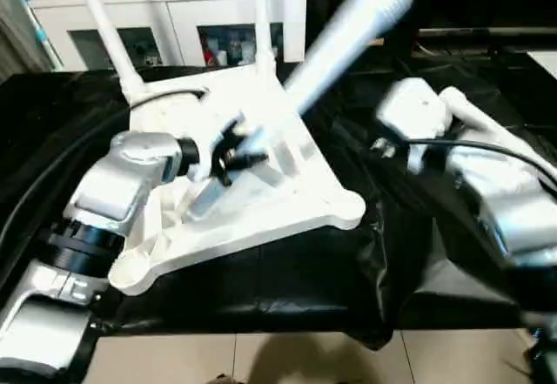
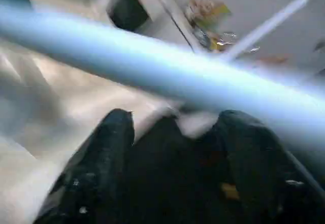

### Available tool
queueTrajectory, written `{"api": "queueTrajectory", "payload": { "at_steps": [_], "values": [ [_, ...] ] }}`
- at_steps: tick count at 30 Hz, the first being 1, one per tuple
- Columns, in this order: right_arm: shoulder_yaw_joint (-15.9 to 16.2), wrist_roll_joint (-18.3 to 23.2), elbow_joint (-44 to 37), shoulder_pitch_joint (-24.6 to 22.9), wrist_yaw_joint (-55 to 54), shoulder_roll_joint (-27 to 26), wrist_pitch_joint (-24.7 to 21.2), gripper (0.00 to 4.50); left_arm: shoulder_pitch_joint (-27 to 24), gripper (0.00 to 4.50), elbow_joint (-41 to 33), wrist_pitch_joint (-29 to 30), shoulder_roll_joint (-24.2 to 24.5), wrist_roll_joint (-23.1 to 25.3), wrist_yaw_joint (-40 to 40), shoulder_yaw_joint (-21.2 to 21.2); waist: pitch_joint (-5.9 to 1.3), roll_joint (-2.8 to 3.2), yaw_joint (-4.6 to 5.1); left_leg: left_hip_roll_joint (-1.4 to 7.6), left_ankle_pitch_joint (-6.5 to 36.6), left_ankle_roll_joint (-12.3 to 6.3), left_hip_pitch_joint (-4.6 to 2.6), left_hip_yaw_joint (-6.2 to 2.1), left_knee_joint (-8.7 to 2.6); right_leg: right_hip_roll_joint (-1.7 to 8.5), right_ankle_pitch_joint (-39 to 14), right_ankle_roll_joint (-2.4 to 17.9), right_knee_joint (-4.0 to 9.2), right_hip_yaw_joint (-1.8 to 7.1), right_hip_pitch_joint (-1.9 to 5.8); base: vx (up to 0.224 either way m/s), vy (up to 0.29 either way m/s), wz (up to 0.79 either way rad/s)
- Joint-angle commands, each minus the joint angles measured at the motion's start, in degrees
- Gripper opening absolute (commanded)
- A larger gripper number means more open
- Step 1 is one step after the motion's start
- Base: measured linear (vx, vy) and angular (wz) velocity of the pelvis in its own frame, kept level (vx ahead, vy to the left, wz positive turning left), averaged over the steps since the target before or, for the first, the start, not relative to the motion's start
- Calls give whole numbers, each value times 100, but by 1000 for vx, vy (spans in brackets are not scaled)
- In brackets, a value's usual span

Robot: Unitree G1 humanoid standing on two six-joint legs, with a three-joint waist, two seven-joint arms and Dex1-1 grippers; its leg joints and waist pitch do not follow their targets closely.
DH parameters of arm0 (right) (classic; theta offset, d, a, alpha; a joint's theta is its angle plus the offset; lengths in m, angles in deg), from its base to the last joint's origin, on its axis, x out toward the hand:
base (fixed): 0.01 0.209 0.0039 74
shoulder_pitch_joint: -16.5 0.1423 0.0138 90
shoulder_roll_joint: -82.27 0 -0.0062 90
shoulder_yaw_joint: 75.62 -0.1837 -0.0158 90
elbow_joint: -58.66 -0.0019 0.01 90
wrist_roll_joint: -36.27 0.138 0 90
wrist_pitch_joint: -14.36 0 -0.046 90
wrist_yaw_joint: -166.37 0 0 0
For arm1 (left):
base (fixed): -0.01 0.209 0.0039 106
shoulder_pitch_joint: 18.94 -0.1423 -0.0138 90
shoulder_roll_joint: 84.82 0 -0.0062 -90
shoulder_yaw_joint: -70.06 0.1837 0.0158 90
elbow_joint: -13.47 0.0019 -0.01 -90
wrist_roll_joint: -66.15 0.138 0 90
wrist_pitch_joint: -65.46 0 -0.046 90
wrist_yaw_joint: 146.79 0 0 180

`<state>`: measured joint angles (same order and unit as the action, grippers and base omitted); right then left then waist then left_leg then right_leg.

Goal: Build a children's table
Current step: Pick table leg

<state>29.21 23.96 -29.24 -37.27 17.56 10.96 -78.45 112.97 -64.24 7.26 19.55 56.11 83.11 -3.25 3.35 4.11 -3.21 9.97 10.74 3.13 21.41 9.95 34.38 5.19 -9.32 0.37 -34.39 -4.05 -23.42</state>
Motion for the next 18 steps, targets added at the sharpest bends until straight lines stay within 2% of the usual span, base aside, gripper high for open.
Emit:
{"api": "queueTrajectory", "payload": {
  "at_steps": [1, 2, 3, 5, 6, 7, 8, 9, 10, 12, 14, 18],
  "values": [
    [422, -1001, 273, 302, -830, 233, 413, 320, 231, 159, 13, -138, 167, 226, 253, 180, -435, -13, 16, 166, 797, -110, -29, -66, -328, 252, -929, 1337, 311, 224, 382, 0, 0, 0],
    [434, -1029, 296, 315, -845, 240, 429, 324, 237, 159, 18, -147, 173, 238, 263, 192, -432, -12, 32, 153, 797, -85, -37, -62, -329, 226, -1006, 1331, 317, 212, 371, 0, 0, 0],
    [498, -1157, 414, 378, -895, 281, 497, 324, 270, 159, 45, -187, 197, 290, 302, 242, -427, 1, 36, 161, 921, -109, -44, -64, -325, 256, -1095, 1339, 327, 225, 376, 0, 0, 0],
    [703, -1508, 614, 501, -1047, 422, 650, 324, 318, 159, 56, -214, 246, 374, 352, 332, -429, -26, 56, 159, 958, -126, -40, -71, -325, 237, -1140, 1333, 318, 218, 386, 0, 0, 0],
    [704, -1701, 745, 540, -1148, 430, 818, 324, 339, 159, 67, -216, 266, 411, 381, 359, -422, -17, 66, 158, 981, -150, -37, -67, -326, 237, -1133, 1342, 322, 222, 389, 0, 0, 0],
    [673, -1881, 909, 578, -1259, 422, 984, 324, 355, 159, 49, -230, 312, 457, 438, 400, -420, -46, 85, 158, 986, -175, -20, -62, -318, 241, -1131, 1352, 326, 222, 395, 0, 0, 0],
    [666, -1922, 953, 588, -1284, 420, 1028, 324, 357, 159, 40, -228, 325, 467, 450, 408, -422, -30, 91, 162, 975, -200, -22, -65, -316, 250, -1133, 1366, 322, 224, 391, 0, 0, 0],
    [624, -2123, 1136, 637, -1544, 402, 1280, 324, 351, 159, 25, -203, 373, 491, 502, 431, -434, -28, 98, 165, 908, -227, -23, -67, -307, 252, -1033, 1388, 313, 226, 396, 0, 0, 0],
    [624, -2123, 1136, 637, -1544, 402, 1280, 324, 351, 159, 25, -203, 373, 491, 502, 431, -435, -56, 108, 163, 873, -249, -17, -62, -306, 242, -980, 1412, 309, 224, 394, 0, 0, 0],
    [648, -2224, 1242, 672, -1743, 406, 1409, 324, 333, 159, 35, -204, 400, 506, 536, 435, -441, -40, 118, 159, 815, -342, -18, -59, -292, 234, -832, 1491, 291, 220, 403, 0, 0, 0],
    [776, -2402, 1343, 718, -2157, 445, 1649, 324, 300, 159, 37, -182, 423, 538, 584, 438, -441, -42, 116, 163, 750, -364, -20, -59, -292, 239, -827, 1505, 292, 220, 400, 0, 0, 0],
    [816, -2408, 1412, 742, -2338, 427, 1861, 324, 283, 159, 105, -217, 421, 582, 608, 421, -434, -35, 132, 160, 856, -377, -26, -55, -289, 233, -902, 1514, 291, 217, 403, 0, 0, 0]
  ]
}}
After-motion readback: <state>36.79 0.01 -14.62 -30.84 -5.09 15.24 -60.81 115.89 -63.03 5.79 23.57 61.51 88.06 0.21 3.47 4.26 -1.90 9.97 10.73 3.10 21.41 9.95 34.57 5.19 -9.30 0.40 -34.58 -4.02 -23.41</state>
